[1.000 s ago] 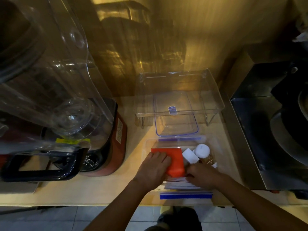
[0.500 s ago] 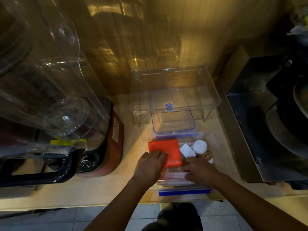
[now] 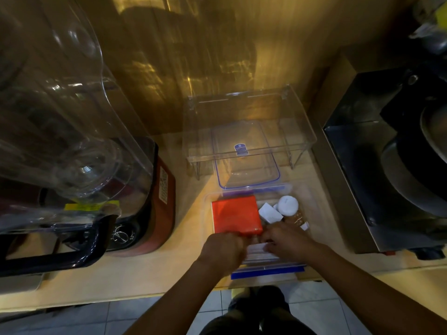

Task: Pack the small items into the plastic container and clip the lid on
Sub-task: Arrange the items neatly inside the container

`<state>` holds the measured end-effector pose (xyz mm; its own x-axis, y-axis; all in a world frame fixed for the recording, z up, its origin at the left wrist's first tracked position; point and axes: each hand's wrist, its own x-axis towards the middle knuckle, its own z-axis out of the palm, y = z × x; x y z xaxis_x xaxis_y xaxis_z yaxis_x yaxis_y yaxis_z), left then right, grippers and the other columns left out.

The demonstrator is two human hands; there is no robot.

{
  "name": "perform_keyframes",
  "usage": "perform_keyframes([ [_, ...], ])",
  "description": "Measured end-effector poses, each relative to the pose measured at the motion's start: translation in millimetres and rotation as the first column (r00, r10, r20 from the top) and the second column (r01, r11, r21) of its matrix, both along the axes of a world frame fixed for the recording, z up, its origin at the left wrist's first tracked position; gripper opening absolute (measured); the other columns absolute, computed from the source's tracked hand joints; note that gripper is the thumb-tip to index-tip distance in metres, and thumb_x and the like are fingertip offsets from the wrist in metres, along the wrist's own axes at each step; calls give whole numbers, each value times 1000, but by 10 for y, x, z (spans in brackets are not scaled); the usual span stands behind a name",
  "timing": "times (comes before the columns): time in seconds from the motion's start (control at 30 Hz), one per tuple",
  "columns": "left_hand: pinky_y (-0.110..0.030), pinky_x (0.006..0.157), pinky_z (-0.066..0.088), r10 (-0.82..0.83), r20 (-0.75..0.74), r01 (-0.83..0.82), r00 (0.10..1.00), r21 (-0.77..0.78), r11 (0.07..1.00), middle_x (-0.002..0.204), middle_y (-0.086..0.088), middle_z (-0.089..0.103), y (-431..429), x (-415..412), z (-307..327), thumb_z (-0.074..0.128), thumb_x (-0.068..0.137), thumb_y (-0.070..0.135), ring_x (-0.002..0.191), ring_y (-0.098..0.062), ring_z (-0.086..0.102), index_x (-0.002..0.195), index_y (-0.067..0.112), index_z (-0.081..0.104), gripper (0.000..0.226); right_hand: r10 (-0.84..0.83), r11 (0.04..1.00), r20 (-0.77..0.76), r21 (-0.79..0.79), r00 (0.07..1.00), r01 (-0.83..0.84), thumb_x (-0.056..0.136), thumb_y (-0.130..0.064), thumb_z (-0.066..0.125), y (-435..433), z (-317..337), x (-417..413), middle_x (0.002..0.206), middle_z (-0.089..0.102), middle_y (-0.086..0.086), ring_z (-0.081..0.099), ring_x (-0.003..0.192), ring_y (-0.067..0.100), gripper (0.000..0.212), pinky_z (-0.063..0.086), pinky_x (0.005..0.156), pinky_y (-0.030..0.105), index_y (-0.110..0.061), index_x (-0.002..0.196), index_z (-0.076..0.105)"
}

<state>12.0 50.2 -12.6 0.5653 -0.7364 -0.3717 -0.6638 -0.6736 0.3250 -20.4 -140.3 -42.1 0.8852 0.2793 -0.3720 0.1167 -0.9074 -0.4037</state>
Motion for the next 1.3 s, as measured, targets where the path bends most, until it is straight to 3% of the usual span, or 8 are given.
perform_keyframes([
  [0.2,-37,89,51,42,47,-49,998,145,988,115,-9,65,10,2,-35,46,96,15,100,-27,64,123,20,54,29,-123,981,-75,-158,990,110,78,-15,59,-273,149,-24,121,61,6,54,111,26,37,41,92,35,-27,113,61],
  [0.4,-38,88,52,-9,94,-7,995,161,987,114,-11,65,-40,-1,-8,44,96,10,99,-29,64,124,16,53,30,105,903,24,-420,994,-85,93,-16,43,-223,69,-7,135,53,5,42,126,25,36,29,105,35,-24,126,54],
  [0.53,-37,85,52,-60,97,44,993,156,987,114,-10,64,-45,10,-5,45,96,13,98,-28,64,123,16,53,28,135,938,21,-324,991,-121,82,-11,52,-218,102,8,121,60,2,47,119,25,34,31,96,38,-24,111,63],
  [0.7,-37,87,52,-31,75,23,997,104,994,113,-11,65,-8,10,-25,43,97,16,97,-27,64,120,13,54,26,-124,991,-89,32,988,127,83,-16,64,-171,183,15,104,68,4,58,96,15,5,43,79,25,-18,87,65],
  [0.83,-42,83,53,-18,20,16,1000,74,997,111,-13,65,-17,17,-35,47,95,16,94,-30,65,130,16,43,36,-146,959,-267,200,953,203,81,8,54,-96,182,-3,110,66,5,56,98,10,26,40,75,15,-7,99,67],
  [1.07,-40,82,54,-10,35,7,999,95,995,113,-13,65,-4,18,-60,47,94,10,94,-31,65,127,16,49,34,-306,930,-317,101,898,353,86,-1,55,-229,248,-68,133,51,4,50,121,20,52,43,104,34,-12,135,42],
  [1.2,-39,84,54,-18,39,13,999,107,994,112,-12,65,-42,12,-72,47,94,10,94,-30,65,123,13,53,29,-281,935,-406,91,869,344,86,5,47,-201,261,-102,92,55,-8,55,99,16,27,42,71,11,-20,90,55],
  [1.3,-38,85,53,-36,35,32,999,101,994,112,-12,65,-60,22,-81,47,95,13,95,-29,64,122,13,54,28,-306,887,-436,191,846,420,86,9,44,-140,264,-77,105,64,6,59,96,18,33,46,71,14,-10,109,58],
])
